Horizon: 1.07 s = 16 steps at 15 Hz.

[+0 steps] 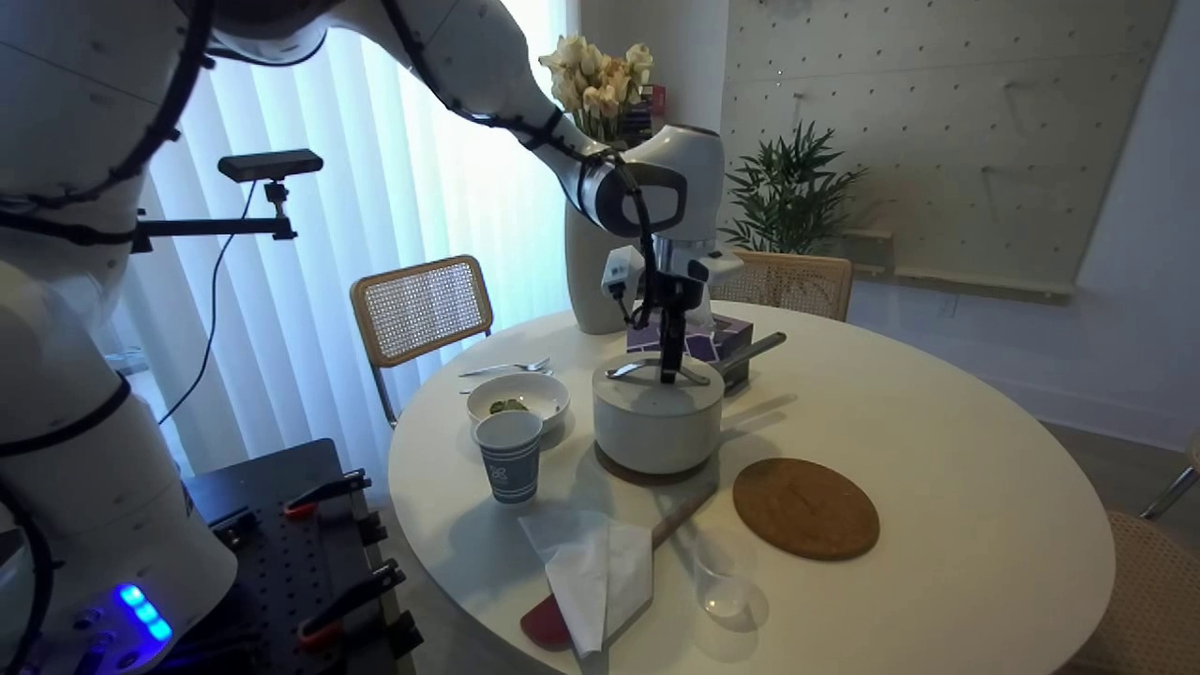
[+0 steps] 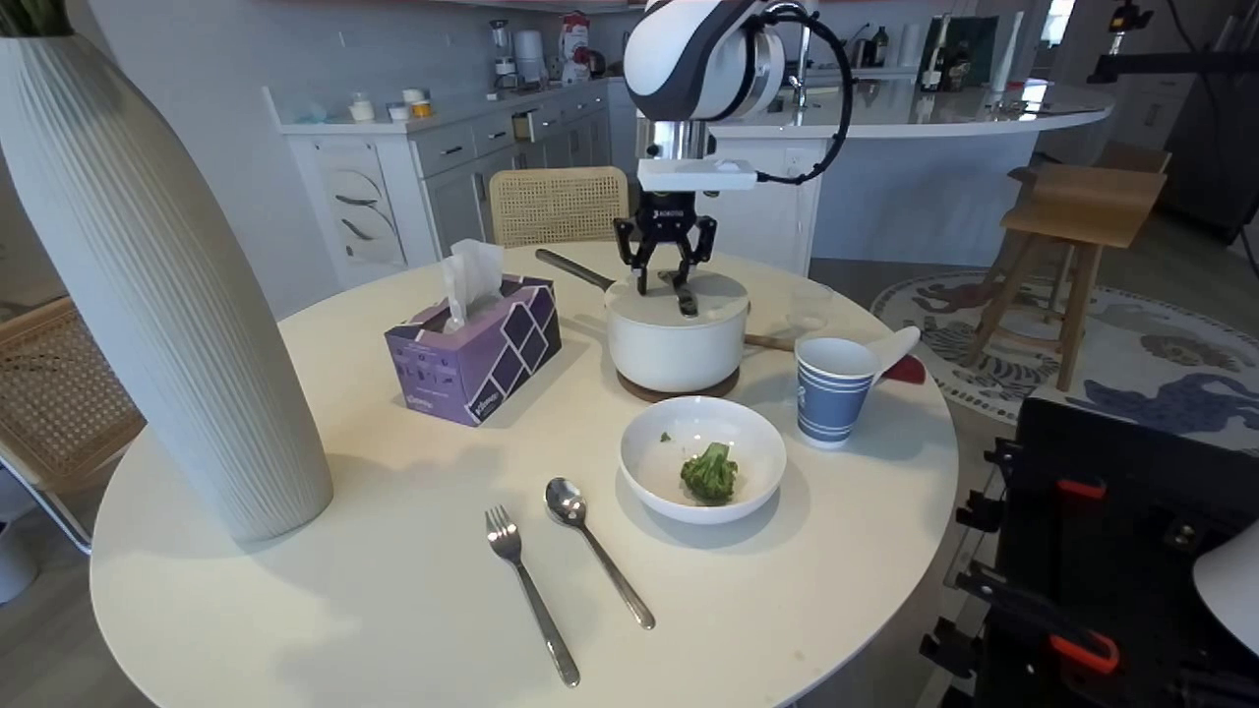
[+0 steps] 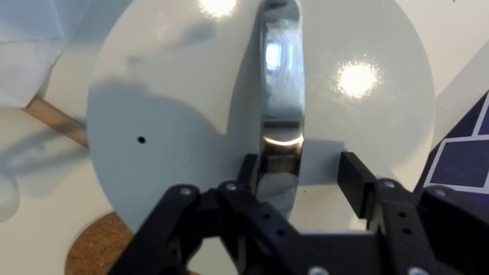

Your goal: Remove the lid from the white pot, pick up the broccoli from the white bowl and place it inside the pot, move the tissue square to the left, pick up the spatula and use it to stir inside the white pot, place the spatula on the table, place the white lid on top of the pot

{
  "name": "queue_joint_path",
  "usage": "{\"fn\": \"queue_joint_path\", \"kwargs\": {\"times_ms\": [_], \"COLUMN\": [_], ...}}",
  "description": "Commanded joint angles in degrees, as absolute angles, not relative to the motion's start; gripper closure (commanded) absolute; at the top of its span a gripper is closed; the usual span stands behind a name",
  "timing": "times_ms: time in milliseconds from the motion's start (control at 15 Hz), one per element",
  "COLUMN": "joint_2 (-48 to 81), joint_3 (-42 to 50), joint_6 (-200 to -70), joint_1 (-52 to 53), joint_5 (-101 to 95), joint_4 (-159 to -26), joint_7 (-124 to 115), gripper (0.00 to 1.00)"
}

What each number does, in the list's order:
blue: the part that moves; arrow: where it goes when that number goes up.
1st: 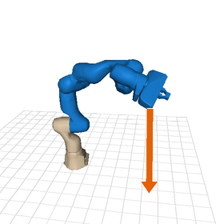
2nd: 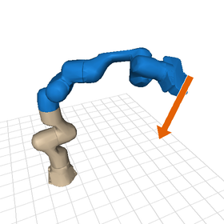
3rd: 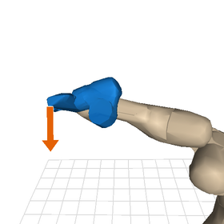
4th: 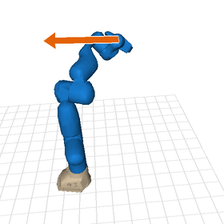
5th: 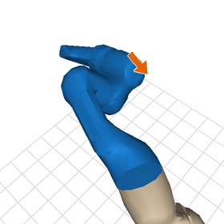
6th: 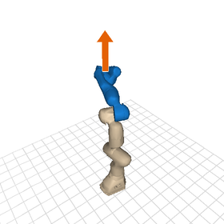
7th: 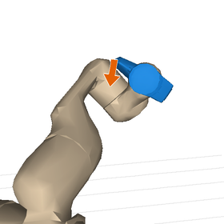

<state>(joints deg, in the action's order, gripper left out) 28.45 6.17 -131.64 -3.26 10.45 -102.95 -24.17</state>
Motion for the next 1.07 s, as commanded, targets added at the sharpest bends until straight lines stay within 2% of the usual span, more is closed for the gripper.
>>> {"fn": "queue_joint_path", "kwargs": {"times_ms": [0, 200, 267, 333, 1000], "joint_2": [30.3, 30.8, 31.1, 31.5, 32.0], "joint_3": [7.9, 8.2, 8.1, 8.1, 9.7], "joint_6": [-123.6, -119.1, -118.2, -117.6, -112.7], "joint_1": [-1.5, -1.0, -1.0, -1.0, -2.4], "joint_5": [6.8, 4.6, 4.2, 4.1, 3.3], "joint_4": [-97.5, -95.2, -94.5, -93.9, -88.7], "joint_7": [-28.7, -30.0, -30.0, -29.8, -29.1], "gripper": [0.73, 0.95, 0.96, 0.94, 0.94]}}
